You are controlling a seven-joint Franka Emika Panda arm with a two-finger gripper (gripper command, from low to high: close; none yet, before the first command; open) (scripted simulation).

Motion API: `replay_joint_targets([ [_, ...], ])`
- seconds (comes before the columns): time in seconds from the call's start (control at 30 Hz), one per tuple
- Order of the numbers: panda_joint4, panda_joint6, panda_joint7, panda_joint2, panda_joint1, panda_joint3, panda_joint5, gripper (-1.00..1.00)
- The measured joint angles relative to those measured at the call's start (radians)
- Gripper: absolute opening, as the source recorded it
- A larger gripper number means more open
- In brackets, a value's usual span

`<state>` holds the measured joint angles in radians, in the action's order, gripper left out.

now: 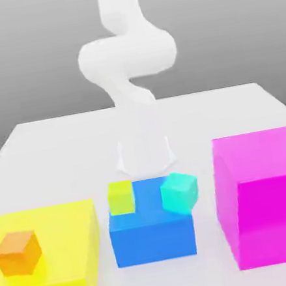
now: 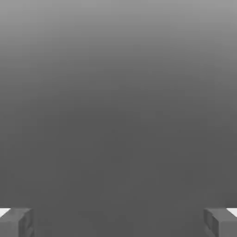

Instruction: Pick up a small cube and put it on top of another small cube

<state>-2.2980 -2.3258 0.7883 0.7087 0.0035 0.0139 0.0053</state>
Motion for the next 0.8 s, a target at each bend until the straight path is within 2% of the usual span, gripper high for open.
replay_joint_targets([
  [0.8,0.019,-0.247,-0.129,-0.876,-0.023,0.088,0.074,0.00],
])
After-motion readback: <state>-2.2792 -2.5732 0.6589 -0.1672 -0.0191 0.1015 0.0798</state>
